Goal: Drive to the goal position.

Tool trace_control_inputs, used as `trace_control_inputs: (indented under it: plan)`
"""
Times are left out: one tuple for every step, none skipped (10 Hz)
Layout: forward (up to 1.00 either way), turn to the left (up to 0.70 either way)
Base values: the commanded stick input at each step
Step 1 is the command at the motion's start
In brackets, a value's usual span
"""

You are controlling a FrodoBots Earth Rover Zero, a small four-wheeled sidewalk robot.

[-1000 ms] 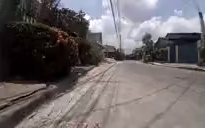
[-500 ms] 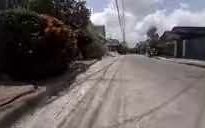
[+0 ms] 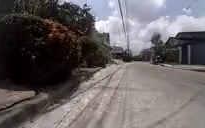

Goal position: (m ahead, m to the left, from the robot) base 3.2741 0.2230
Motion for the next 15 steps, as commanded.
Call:
trace_control_inputs:
  plan:
    - [1.00, 0.00]
    - [1.00, 0.00]
    - [1.00, 0.00]
    - [1.00, 0.00]
    - [1.00, 0.00]
    - [1.00, 0.00]
    - [1.00, -0.14]
    - [1.00, -0.32]
    - [1.00, -0.40]
    - [1.00, -0.40]
    - [1.00, -0.40]
    - [1.00, -0.35]
    - [1.00, -0.28]
    - [1.00, -0.21]
    - [1.00, -0.15]
